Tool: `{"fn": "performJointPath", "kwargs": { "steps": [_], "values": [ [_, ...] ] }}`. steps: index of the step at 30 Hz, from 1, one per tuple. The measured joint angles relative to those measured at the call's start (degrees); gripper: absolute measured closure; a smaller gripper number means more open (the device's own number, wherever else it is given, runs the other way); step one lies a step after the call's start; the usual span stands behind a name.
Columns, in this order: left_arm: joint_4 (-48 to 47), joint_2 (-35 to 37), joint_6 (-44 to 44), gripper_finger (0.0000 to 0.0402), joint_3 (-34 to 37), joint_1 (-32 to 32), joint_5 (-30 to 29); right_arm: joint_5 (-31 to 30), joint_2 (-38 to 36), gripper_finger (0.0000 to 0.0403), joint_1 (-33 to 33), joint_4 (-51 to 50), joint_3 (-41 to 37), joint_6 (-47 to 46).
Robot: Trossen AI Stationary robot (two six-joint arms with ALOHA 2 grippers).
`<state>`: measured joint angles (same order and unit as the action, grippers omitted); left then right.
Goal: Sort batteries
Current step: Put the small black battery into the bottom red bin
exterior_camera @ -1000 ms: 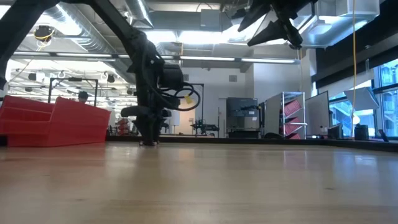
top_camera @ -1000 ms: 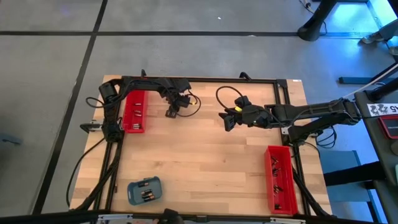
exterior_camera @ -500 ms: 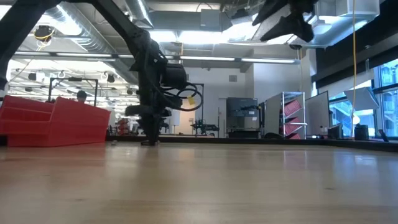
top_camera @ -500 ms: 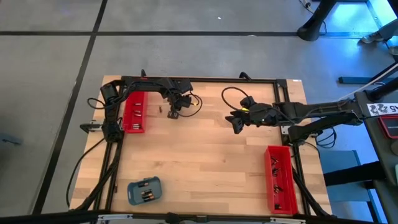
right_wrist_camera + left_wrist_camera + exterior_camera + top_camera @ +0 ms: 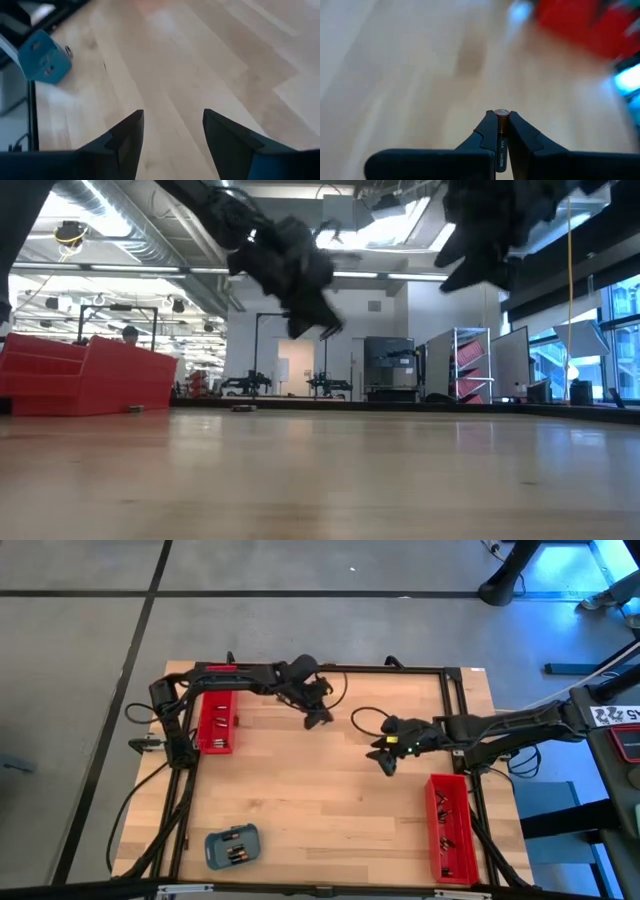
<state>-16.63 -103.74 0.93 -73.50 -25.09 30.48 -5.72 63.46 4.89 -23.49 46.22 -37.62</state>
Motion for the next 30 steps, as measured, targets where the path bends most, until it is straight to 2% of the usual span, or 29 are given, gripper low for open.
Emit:
{"fn": "performJointPath", "kwargs": {
  "steps": [6,10,14,18,21,25,30],
  "values": [
    [24.70,1.13,18.59,0.0390,-0.12,4.72,6.52,-2.19,0.04,0.0198,-0.05,19.30,-7.58,-5.40],
    [39.19,1.04,27.71,0.0391,-0.09,8.11,6.84,-4.12,0.04,0.0198,-0.05,27.45,-7.80,-4.17],
    [48.58,1.09,34.16,0.0389,-0.10,10.31,6.49,-4.48,0.02,0.0198,-0.05,35.30,-7.80,-2.15],
    [52.14,1.09,35.74,0.0388,-0.10,11.97,5.57,-4.97,-0.34,0.0198,-0.03,40.70,-7.80,-1.10],
    [53.07,1.17,36.45,0.0390,-0.14,12.76,4.85,-2.66,-1.42,0.0198,0.02,44.20,-7.80,0.42],
    [52.52,0.97,36.23,0.0386,-0.06,13.37,3.99,-2.11,-3.53,0.0199,-0.01,44.91,-7.03,0.94],
    [53.09,1.09,36.31,0.0387,-0.08,13.48,3.77,-1.21,-4.50,0.0234,-0.05,44.12,-6.25,3.02]
  ]
}}
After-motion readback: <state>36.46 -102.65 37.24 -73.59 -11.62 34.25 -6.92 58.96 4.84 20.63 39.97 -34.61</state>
